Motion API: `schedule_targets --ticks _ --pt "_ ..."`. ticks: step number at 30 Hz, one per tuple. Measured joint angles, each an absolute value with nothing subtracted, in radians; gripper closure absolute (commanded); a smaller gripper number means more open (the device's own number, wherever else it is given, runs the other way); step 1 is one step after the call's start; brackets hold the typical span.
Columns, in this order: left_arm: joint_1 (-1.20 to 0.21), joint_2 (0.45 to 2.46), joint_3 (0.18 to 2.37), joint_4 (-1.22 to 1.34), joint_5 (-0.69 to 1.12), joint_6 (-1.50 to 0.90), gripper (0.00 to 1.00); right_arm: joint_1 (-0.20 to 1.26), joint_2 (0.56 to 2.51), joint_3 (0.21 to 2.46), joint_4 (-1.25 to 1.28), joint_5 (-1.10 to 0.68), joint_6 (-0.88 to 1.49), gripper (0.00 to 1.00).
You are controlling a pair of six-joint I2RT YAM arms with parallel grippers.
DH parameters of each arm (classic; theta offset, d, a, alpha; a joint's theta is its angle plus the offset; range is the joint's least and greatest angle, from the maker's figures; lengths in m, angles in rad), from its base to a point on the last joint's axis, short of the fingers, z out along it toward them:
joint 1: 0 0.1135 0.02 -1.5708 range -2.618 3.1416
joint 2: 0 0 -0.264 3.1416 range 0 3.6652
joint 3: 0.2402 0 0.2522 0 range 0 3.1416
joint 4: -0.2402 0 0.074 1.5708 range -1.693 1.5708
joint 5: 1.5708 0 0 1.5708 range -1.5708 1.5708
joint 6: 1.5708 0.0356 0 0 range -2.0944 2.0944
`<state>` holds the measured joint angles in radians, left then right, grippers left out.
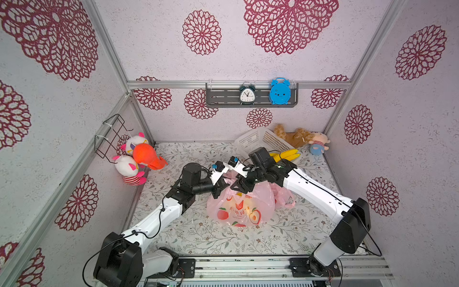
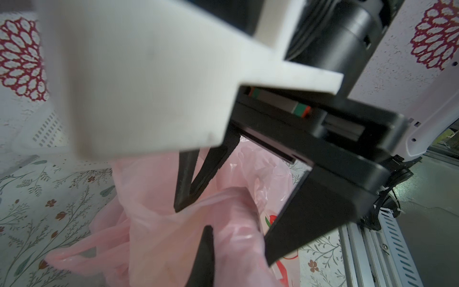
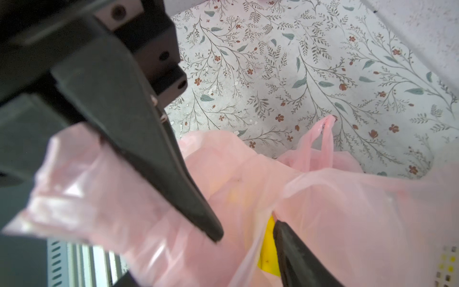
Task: Place the banana into a plastic bag & tie a knot
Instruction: Cross the plastic bag at the center of the board.
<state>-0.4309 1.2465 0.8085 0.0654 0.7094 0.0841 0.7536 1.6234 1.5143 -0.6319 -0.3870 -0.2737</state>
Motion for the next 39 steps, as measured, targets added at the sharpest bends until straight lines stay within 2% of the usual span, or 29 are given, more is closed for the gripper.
schedule_targets --ticks 3,5,8,10,15,25,28,29,31,35,39 --pt "-0.431 1.246 0.807 0.064 0.694 0.081 1.00 0.754 1.633 1.517 -0.633 -0.387 -0.271 0.38" --pt "-0.431 1.246 0.807 0.062 0.682 0.078 1.00 0.755 1.644 1.526 -0.637 -0.387 -0.269 0.44" --pt "-0.431 1.246 0.807 0.052 0.658 0.078 1.00 0.757 1.654 1.533 -0.643 -0.386 -0.268 0.61" --pt "-0.431 1.246 0.807 0.033 0.641 0.078 1.00 0.758 1.654 1.534 -0.654 -0.382 -0.265 0.77" --pt "-0.435 1.244 0.811 0.004 0.619 0.079 1.00 0.759 1.655 1.555 -0.688 -0.347 -0.277 1.00" --pt "-0.449 1.235 0.855 -0.048 0.591 0.076 1.00 0.766 1.657 1.607 -0.728 -0.274 -0.274 1.00" --pt "-0.449 1.229 0.864 -0.067 0.577 0.078 0.71 0.768 1.667 1.631 -0.746 -0.239 -0.291 1.00" --pt "-0.449 1.224 0.863 -0.082 0.567 0.080 0.66 0.767 1.672 1.639 -0.762 -0.228 -0.304 1.00" --pt "-0.449 1.217 0.855 -0.102 0.545 0.068 0.50 0.767 1.687 1.655 -0.788 -0.213 -0.326 1.00" --pt "-0.447 1.188 0.790 -0.089 0.487 0.015 0.34 0.765 1.704 1.670 -0.828 -0.226 -0.354 1.00" --pt "-0.447 1.126 0.659 -0.023 0.426 -0.053 0.27 0.765 1.705 1.670 -0.849 -0.255 -0.367 1.00"
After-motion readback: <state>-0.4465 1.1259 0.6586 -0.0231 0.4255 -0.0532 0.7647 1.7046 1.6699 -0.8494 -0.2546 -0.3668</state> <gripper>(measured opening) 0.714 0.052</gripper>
